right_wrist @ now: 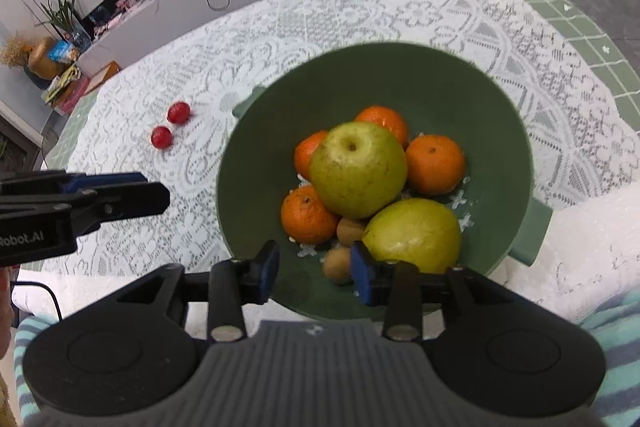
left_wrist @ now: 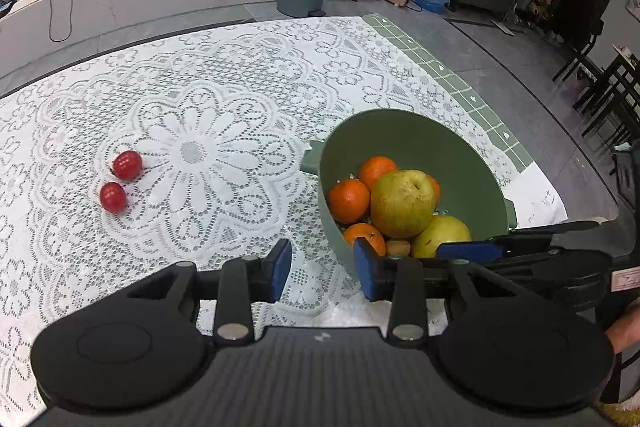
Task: Organize fruits
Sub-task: 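Open both tools to drop the kiwis into the colander, then move both tools toward the two red plums, then grasp a red plum with the left tool while the right tool grasps the other plum, then carry both red plums over the green colander with both tools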
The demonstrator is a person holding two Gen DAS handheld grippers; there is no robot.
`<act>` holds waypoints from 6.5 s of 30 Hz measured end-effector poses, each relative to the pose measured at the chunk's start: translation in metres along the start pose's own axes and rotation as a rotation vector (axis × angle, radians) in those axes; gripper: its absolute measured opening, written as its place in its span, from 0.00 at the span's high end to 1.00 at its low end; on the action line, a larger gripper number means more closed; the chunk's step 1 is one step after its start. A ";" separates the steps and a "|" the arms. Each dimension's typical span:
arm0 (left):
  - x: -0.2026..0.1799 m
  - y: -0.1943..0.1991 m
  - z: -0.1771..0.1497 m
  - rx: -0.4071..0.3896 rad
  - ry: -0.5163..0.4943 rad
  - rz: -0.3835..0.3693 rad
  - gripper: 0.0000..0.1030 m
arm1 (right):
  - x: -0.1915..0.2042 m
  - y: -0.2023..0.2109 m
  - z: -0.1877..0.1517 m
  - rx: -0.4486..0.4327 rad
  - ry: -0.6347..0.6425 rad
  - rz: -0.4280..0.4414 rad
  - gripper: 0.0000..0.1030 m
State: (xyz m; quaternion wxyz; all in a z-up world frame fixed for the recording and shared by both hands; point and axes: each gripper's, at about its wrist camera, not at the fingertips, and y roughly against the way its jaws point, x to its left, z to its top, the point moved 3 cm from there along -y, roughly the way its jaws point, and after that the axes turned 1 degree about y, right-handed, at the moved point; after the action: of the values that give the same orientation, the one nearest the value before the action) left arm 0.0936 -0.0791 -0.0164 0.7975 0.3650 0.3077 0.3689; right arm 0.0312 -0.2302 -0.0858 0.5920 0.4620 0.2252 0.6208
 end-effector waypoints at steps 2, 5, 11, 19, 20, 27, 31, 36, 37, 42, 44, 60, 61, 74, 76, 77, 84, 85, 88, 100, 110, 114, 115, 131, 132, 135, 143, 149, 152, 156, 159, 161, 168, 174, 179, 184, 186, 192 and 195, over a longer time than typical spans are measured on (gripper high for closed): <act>0.004 0.003 0.000 -0.011 0.015 0.005 0.56 | 0.001 0.006 0.003 -0.027 0.003 -0.002 0.54; 0.012 0.009 0.000 -0.033 0.042 0.017 0.55 | 0.006 0.014 0.007 -0.073 0.006 0.019 0.42; 0.036 0.022 0.001 -0.108 0.119 0.055 0.55 | 0.029 0.017 0.014 -0.132 0.055 0.036 0.39; 0.068 0.034 -0.006 -0.169 0.149 0.237 0.55 | 0.065 0.010 0.027 -0.240 0.145 0.037 0.33; 0.072 0.034 -0.007 -0.171 0.149 0.257 0.54 | 0.070 0.008 0.028 -0.251 0.163 0.038 0.33; 0.100 0.036 -0.012 -0.188 0.203 0.271 0.51 | 0.106 -0.017 0.037 -0.266 0.285 0.060 0.35; 0.116 0.030 -0.012 -0.180 0.245 0.253 0.51 | 0.123 -0.036 0.042 -0.250 0.342 0.075 0.42; 0.134 0.012 -0.010 -0.152 0.278 0.251 0.51 | 0.137 -0.066 0.052 -0.215 0.368 0.065 0.47; 0.137 0.009 -0.009 -0.147 0.280 0.254 0.51 | 0.138 -0.073 0.055 -0.204 0.363 0.064 0.50; 0.151 -0.008 -0.003 -0.141 0.299 0.246 0.51 | 0.146 -0.102 0.065 -0.177 0.351 0.049 0.51; 0.158 -0.016 -0.001 -0.136 0.313 0.237 0.52 | 0.147 -0.112 0.070 -0.170 0.334 0.037 0.51; 0.196 -0.071 0.012 -0.052 0.411 0.205 0.54 | 0.145 -0.166 0.090 -0.126 0.287 -0.013 0.59; 0.197 -0.072 0.012 -0.054 0.415 0.198 0.54 | 0.145 -0.169 0.091 -0.125 0.284 -0.014 0.60; 0.202 -0.082 0.018 -0.082 0.431 0.131 0.67 | 0.140 -0.183 0.100 -0.112 0.249 -0.025 0.60; 0.204 -0.082 0.017 -0.092 0.442 0.119 0.68 | 0.142 -0.183 0.101 -0.116 0.252 -0.020 0.60; 0.205 -0.081 0.017 -0.094 0.447 0.113 0.68 | 0.142 -0.183 0.101 -0.116 0.254 -0.017 0.60; 0.219 -0.059 0.016 -0.124 0.471 0.152 0.68 | 0.165 -0.187 0.101 -0.129 0.298 0.034 0.60; 0.222 -0.055 0.015 -0.127 0.476 0.159 0.68 | 0.169 -0.189 0.101 -0.127 0.304 0.039 0.60; 0.228 -0.047 0.013 -0.134 0.489 0.180 0.68 | 0.179 -0.195 0.102 -0.121 0.321 0.053 0.60; 0.240 -0.035 0.004 -0.134 0.503 0.219 0.68 | 0.198 -0.219 0.107 -0.091 0.351 0.040 0.60; 0.240 -0.026 0.000 -0.135 0.512 0.226 0.68 | 0.200 -0.221 0.107 -0.087 0.379 0.027 0.67; 0.235 -0.019 -0.002 -0.137 0.508 0.227 0.68 | 0.201 -0.209 0.106 -0.096 0.382 0.033 0.67; 0.234 -0.016 -0.002 -0.137 0.507 0.227 0.68 | 0.201 -0.205 0.106 -0.098 0.382 0.035 0.67; 0.148 0.018 -0.007 -0.058 0.354 0.185 0.68 | 0.165 -0.100 0.066 -0.046 0.381 0.090 0.67; 0.140 0.019 -0.007 -0.054 0.339 0.179 0.68 | 0.159 -0.091 0.062 -0.048 0.380 0.091 0.67; 0.115 0.021 -0.009 -0.044 0.295 0.159 0.68 | 0.143 -0.068 0.050 -0.062 0.388 0.092 0.68; 0.052 0.014 -0.006 -0.032 0.193 0.089 0.68 | 0.093 -0.011 0.033 -0.104 0.372 0.085 0.68; 0.007 0.003 -0.001 -0.019 0.109 0.021 0.68 | 0.052 0.021 0.029 -0.130 0.350 0.044 0.68; -0.014 -0.002 0.003 -0.010 0.066 -0.016 0.68 | 0.029 0.030 0.024 -0.127 0.334 0.013 0.68; -0.035 -0.011 0.009 0.004 0.021 -0.060 0.68 | -0.002 0.040 0.018 -0.110 0.332 -0.038 0.68; -0.049 -0.020 0.012 0.020 -0.024 -0.086 0.68 | -0.022 0.041 0.016 -0.088 0.325 -0.062 0.68; -0.057 -0.029 0.014 0.039 -0.054 -0.102 0.68 | -0.033 0.041 0.015 -0.075 0.319 -0.072 0.68; -0.076 -0.059 0.013 0.141 -0.168 -0.093 0.68 | -0.047 0.021 0.025 0.019 0.367 -0.068 0.68; -0.082 -0.076 0.012 0.214 -0.217 -0.065 0.68 | -0.046 0.002 0.040 0.107 0.469 -0.067 0.68; -0.084 -0.085 0.013 0.248 -0.237 -0.069 0.68 | -0.044 -0.006 0.050 0.138 0.538 -0.095 0.67; -0.086 -0.095 0.011 0.283 -0.254 -0.062 0.68 | -0.046 -0.017 0.053 0.191 0.579 -0.113 0.67; -0.086 -0.097 0.011 0.292 -0.264 -0.057 0.68 | -0.046 -0.020 0.053 0.211 0.599 -0.115 0.67; -0.089 -0.105 0.008 0.314 -0.291 -0.046 0.68 | -0.047 -0.027 0.052 0.260 0.644 -0.120 0.67; -0.089 -0.110 0.006 0.325 -0.296 -0.036 0.68 | -0.045 -0.029 0.053 0.276 0.663 -0.120 0.67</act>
State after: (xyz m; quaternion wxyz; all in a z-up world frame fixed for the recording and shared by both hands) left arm 0.0903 -0.2043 -0.0820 0.7710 0.5334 0.2492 0.2428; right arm 0.0851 -0.2816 -0.0984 0.4542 0.2972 0.5133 0.6648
